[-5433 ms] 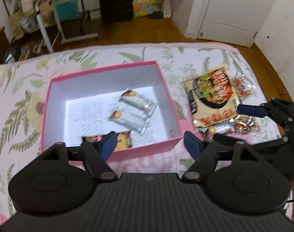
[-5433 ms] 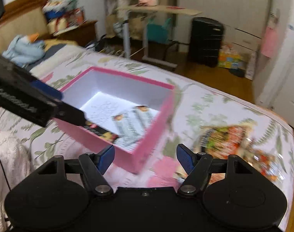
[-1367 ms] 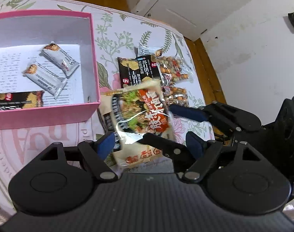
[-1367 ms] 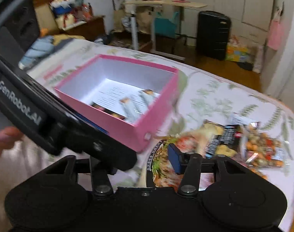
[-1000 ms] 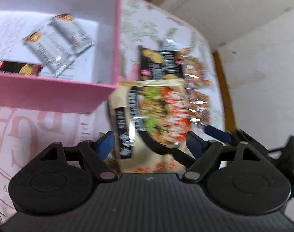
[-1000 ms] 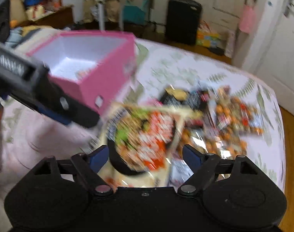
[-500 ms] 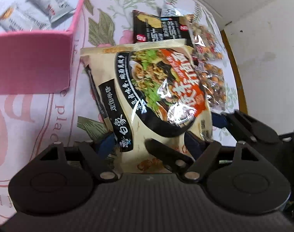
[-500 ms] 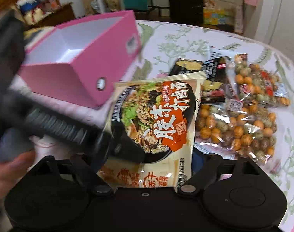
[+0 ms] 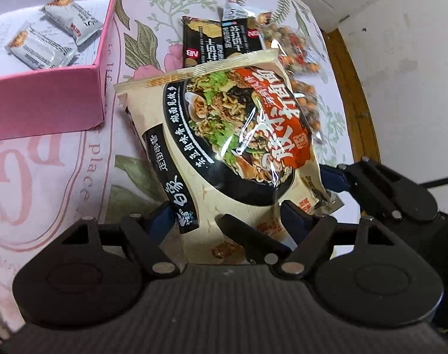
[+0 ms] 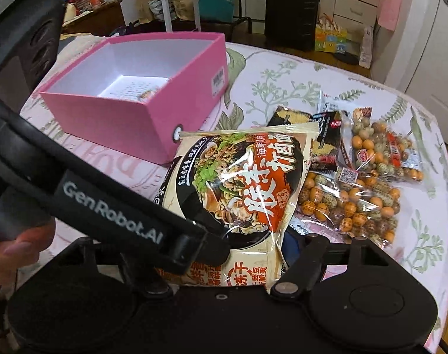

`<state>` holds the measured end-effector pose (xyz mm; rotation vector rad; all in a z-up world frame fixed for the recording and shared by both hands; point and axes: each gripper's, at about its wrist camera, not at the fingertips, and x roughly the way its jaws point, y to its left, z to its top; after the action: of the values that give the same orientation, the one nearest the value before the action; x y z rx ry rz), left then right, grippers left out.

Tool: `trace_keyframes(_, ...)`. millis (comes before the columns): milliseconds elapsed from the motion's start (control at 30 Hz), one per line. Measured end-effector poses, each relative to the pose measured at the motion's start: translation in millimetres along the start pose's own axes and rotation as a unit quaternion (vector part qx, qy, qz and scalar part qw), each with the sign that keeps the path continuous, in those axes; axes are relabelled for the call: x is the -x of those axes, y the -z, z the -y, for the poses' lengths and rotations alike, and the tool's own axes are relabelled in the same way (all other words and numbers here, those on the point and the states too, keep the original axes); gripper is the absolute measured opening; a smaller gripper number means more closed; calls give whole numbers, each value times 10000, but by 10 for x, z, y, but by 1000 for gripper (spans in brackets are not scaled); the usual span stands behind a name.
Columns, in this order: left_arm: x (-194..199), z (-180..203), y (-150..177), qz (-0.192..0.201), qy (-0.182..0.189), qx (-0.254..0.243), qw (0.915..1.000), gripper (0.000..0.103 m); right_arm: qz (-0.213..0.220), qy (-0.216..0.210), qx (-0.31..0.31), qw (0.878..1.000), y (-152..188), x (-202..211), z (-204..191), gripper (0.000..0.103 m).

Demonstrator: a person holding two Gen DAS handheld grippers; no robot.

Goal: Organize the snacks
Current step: 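Lift the noodle-soup packet with the left tool toward the pink box, then lower the noodle-soup packet into the pink box and open the left tool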

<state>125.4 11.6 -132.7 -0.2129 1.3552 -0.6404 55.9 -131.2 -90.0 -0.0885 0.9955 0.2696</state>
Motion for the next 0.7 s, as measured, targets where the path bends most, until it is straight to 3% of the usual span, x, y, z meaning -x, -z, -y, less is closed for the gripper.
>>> trace_keyframes(267,475,222,69,350,-309,-332,9984,77,295,-212,144,9992,-122,372,-123,83)
trace_keyframes(433,843,138,-3,717,-265,-321,9966,77,568,-466,200,9971,-304,494,-190,84)
trace_keyframes(567,1022,13,-86,886,-207,-196,9957,78,813,-838,150,9930,-435,566,-193,80)
trace_keyframes(700,1232,-101,-122,1193,-325,-217,9921,77,909,-929,240,9912,-578,533,-254,72)
